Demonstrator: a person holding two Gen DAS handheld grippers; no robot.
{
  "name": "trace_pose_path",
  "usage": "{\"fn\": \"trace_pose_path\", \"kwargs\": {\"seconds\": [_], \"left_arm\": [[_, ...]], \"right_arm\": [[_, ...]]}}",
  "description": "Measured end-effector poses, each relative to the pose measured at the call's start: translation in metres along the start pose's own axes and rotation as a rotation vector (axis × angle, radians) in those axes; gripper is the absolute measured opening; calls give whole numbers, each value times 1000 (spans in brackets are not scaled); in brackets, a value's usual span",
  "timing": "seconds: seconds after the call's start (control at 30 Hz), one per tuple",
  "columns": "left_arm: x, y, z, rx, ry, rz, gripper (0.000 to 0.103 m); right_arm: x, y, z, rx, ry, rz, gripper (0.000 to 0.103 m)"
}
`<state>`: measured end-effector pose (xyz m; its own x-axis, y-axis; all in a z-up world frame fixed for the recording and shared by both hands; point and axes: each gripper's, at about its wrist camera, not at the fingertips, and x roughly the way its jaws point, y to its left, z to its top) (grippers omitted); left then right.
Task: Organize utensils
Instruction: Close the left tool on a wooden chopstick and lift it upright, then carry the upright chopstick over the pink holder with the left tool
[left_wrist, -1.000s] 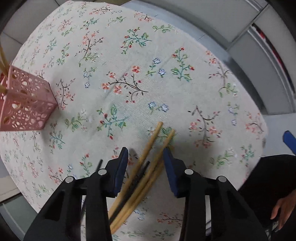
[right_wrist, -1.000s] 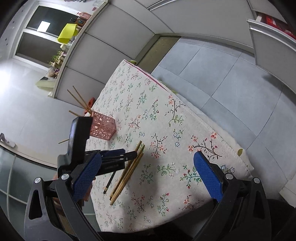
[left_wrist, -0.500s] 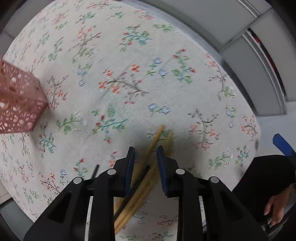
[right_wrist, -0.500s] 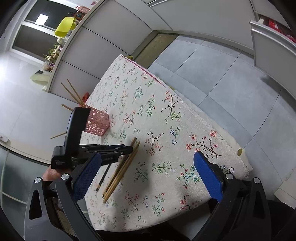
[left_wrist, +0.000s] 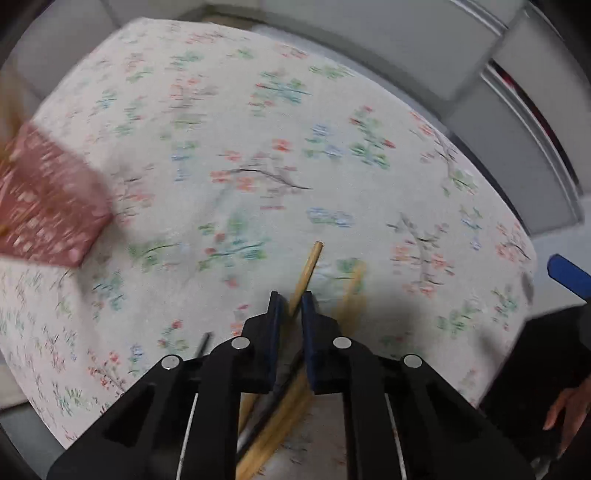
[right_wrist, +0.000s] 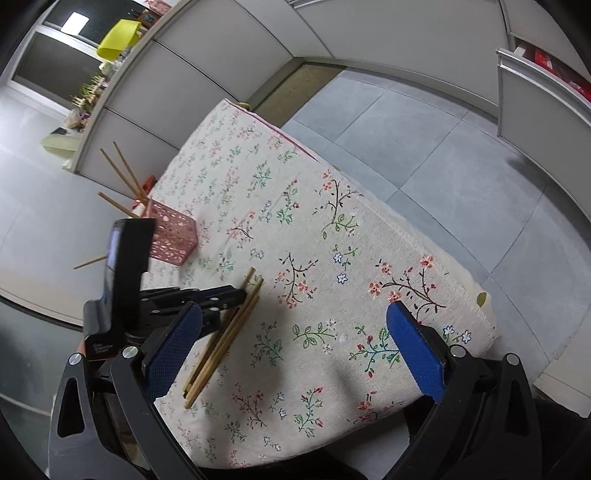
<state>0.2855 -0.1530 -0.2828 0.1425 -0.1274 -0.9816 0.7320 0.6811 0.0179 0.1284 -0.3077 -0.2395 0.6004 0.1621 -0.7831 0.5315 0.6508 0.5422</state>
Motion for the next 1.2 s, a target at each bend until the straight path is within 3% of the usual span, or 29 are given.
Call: {"fn": "trace_pose_path", "kwargs": {"seconds": [0.13,0.23,0.3,0.33,0.4,0.5,0.63,0.73,1.0,1.2], "left_arm": [[-33,24,-29,-93,-143,-2,10],[-78,40,-58,-139,-261,25,8],[-100,49,-76,-167,-315,44,7],[-115,60,-93,-192,-355,57,6],[-137,62,-106,-217,-396,69,6],[-157,68,-127,-242,-449,78,6],[-165,72,-137,-259,-490,59,6],[-166,76,-141,-268,-504,38,6],[-175,86,-147,-298,-545,9,6],[-184,97,-153,-339,-576,-4,6]], "right_arm": [[31,19,0,-12,79,-79,90],[58,39,-6,-43,149,-113,73],[78,47,-10,-16,222,-108,51],[88,51,-11,10,257,-102,44],[99,57,-9,49,281,-115,19],[104,63,-5,74,261,-182,19],[107,71,-3,124,273,-201,19],[111,76,-5,152,275,-207,26],[121,107,-7,28,275,-386,25],[124,108,-10,-30,340,-437,9]]}}
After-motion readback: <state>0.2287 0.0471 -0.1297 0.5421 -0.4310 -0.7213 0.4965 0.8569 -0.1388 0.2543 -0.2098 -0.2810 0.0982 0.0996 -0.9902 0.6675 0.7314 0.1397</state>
